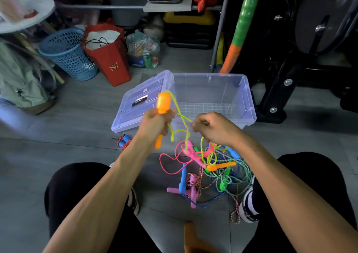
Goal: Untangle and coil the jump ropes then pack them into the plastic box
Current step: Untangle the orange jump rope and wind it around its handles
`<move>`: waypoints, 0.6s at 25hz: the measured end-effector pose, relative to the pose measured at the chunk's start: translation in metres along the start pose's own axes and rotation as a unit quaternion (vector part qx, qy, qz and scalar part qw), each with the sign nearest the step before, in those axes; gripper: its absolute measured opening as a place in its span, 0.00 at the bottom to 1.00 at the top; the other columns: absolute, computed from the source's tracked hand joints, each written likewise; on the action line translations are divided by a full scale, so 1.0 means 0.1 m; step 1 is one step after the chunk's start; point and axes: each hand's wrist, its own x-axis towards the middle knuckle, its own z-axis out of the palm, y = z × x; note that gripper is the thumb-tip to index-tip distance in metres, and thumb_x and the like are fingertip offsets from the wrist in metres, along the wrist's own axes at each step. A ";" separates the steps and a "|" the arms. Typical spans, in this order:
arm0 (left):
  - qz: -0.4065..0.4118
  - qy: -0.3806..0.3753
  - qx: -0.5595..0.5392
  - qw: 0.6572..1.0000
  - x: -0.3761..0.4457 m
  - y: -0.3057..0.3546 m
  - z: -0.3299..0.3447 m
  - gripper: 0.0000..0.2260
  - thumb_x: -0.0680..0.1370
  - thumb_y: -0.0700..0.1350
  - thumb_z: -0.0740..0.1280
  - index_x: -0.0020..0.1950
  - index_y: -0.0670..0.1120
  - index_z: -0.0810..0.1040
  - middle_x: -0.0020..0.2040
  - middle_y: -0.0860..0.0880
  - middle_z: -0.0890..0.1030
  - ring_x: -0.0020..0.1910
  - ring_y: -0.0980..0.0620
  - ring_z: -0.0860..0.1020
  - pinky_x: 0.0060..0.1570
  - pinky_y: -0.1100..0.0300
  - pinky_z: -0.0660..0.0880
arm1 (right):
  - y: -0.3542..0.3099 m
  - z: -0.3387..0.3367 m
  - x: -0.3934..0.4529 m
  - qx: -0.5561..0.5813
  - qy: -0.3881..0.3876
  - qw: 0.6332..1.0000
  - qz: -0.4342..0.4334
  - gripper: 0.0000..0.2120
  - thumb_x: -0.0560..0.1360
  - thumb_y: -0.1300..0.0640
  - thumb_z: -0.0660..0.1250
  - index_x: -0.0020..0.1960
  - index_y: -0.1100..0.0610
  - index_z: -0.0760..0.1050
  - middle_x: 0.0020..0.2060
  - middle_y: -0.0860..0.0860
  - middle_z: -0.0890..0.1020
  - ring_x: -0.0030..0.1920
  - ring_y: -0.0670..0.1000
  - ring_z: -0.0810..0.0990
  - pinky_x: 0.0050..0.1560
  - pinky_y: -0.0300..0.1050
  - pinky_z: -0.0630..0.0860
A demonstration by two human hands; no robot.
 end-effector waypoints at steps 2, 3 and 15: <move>0.001 0.077 -0.095 0.992 0.11 0.04 -0.16 0.09 0.76 0.44 0.69 0.38 0.43 0.74 0.29 0.50 0.69 0.22 0.53 0.63 0.26 0.61 0.64 | 0.10 -0.02 -0.01 0.002 0.000 1.000 0.019 0.13 0.80 0.53 0.63 0.40 0.59 0.76 0.27 0.49 0.77 0.27 0.48 0.77 0.35 0.45 0.74; -0.001 0.091 -0.091 0.992 0.15 0.02 -0.21 0.09 0.76 0.44 0.69 0.38 0.44 0.74 0.28 0.51 0.70 0.23 0.53 0.64 0.27 0.61 0.64 | 0.15 -0.02 0.00 -0.006 -0.001 1.000 0.024 0.12 0.80 0.54 0.63 0.38 0.56 0.76 0.27 0.48 0.77 0.28 0.47 0.77 0.37 0.47 0.76; 0.049 -0.123 0.167 0.977 -0.20 0.01 0.04 0.15 0.75 0.46 0.71 0.31 0.46 0.70 0.25 0.51 0.65 0.23 0.54 0.62 0.26 0.62 0.62 | -0.01 0.10 0.02 -0.030 -0.003 0.998 -0.063 0.14 0.79 0.50 0.63 0.37 0.54 0.73 0.27 0.49 0.74 0.28 0.44 0.70 0.32 0.43 0.66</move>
